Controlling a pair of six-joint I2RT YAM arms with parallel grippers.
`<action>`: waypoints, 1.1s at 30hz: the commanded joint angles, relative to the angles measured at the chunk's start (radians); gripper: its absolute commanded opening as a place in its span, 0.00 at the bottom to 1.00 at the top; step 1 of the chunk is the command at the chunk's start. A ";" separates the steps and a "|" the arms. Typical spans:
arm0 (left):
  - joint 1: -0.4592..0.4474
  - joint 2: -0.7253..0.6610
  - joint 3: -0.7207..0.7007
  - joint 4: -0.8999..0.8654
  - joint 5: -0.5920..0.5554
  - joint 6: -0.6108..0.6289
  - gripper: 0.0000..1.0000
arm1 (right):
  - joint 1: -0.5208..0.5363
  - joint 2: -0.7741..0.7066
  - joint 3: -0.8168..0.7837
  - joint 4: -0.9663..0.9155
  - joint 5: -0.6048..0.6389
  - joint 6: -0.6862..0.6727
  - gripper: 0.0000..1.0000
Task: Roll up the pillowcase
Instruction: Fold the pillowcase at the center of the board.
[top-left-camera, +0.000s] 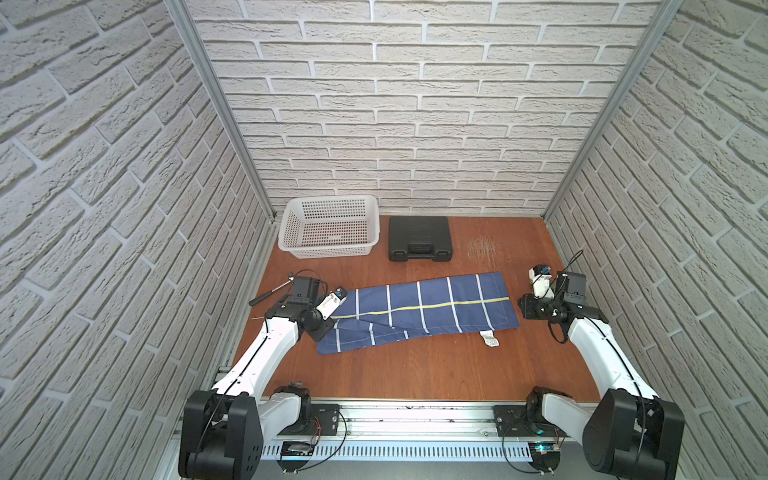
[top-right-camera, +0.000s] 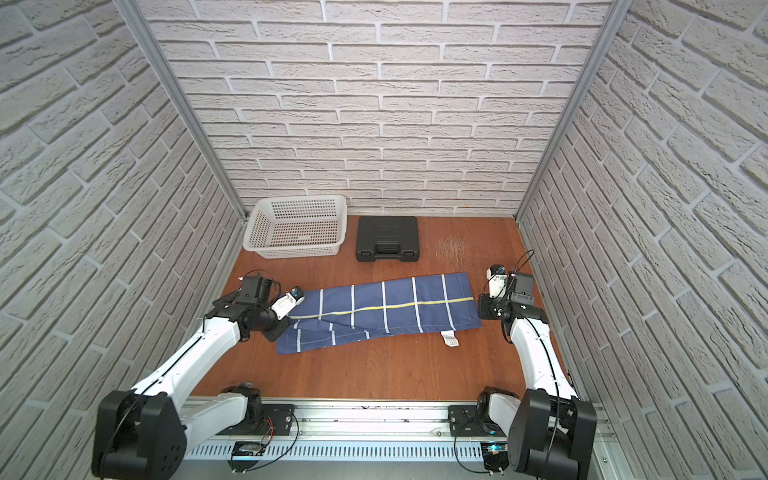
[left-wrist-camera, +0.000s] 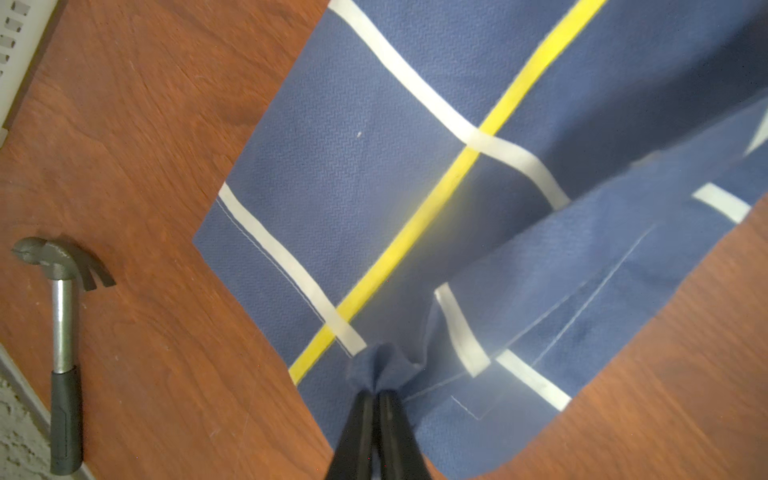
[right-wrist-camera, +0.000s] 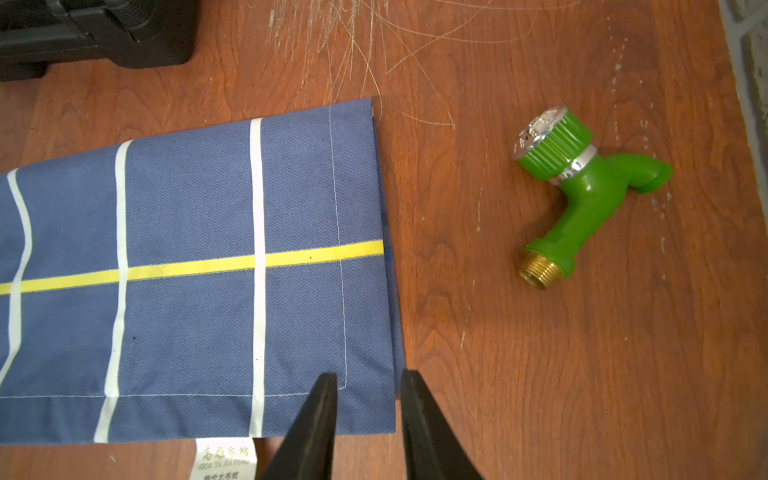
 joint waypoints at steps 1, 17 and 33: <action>-0.003 -0.010 -0.016 -0.017 0.004 0.015 0.21 | 0.004 -0.020 0.050 -0.020 -0.021 0.032 0.35; -0.006 -0.052 -0.027 -0.077 0.028 0.064 0.33 | 0.158 0.080 0.096 -0.323 0.308 0.612 0.55; -0.055 0.024 -0.010 -0.113 0.053 0.114 0.33 | 0.160 0.211 -0.029 -0.056 0.239 0.815 0.60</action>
